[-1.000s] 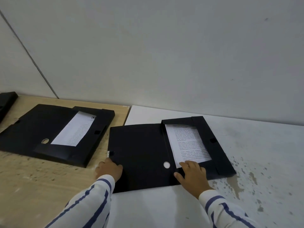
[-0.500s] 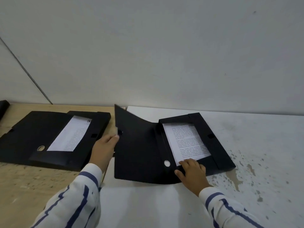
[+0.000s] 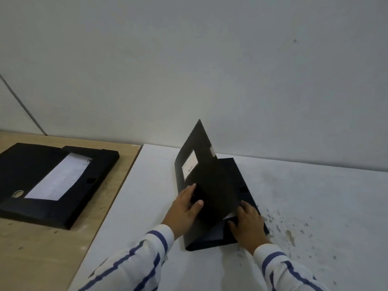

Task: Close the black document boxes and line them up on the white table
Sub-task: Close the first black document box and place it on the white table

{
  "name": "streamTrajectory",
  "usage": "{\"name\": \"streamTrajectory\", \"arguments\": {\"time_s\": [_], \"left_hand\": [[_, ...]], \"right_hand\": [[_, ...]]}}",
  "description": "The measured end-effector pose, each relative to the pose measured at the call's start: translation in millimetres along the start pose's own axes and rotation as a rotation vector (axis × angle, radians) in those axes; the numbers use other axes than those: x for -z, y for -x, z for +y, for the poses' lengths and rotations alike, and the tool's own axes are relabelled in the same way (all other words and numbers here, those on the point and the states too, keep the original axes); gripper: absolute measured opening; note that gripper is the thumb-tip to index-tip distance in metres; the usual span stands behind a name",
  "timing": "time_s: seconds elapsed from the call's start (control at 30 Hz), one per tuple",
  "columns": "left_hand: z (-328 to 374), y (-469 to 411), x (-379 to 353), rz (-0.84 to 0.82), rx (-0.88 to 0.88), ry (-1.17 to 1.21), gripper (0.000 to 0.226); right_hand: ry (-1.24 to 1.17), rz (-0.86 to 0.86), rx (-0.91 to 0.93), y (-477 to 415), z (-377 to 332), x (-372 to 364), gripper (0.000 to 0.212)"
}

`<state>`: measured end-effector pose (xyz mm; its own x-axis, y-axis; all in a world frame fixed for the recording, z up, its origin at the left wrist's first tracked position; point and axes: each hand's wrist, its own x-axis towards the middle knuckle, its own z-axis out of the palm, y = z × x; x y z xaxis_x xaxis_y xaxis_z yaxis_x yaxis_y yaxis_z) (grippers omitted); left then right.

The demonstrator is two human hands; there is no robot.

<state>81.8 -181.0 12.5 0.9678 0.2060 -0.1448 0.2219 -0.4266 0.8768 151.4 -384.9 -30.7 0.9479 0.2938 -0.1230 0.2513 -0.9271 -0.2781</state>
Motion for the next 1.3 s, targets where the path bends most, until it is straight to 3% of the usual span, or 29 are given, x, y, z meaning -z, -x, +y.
{"name": "streamTrajectory", "arguments": {"time_s": [0.1, 0.23, 0.4, 0.57, 0.63, 0.87, 1.3], "left_hand": [[-11, -8, -24, 0.000, 0.108, -0.087, 0.069], [-26, -11, -48, 0.022, 0.220, -0.160, 0.077], [-32, -12, -69, 0.098, 0.261, -0.189, 0.080], [-30, -14, -77, 0.125, 0.292, -0.265, 0.080], [-31, -16, -77, 0.114, 0.305, -0.299, 0.080], [-35, -20, -80, 0.098, 0.356, -0.393, 0.083], [-32, -19, -76, 0.087, 0.353, -0.368, 0.083]], "right_hand": [[-0.134, -0.039, -0.040, -15, 28, 8, 0.045], [-0.645, -0.036, -0.087, -16, 52, 15, 0.004], [-0.740, -0.119, -0.089, -24, 74, 26, 0.009], [-1.013, -0.208, -0.208, -33, 80, 45, 0.041], [-0.933, -0.212, -0.178, -38, 79, 45, 0.044], [-0.236, -0.061, 0.014, -39, 62, 23, 0.052], [-0.148, -0.062, -0.097, -35, 56, 0, 0.057]]}}
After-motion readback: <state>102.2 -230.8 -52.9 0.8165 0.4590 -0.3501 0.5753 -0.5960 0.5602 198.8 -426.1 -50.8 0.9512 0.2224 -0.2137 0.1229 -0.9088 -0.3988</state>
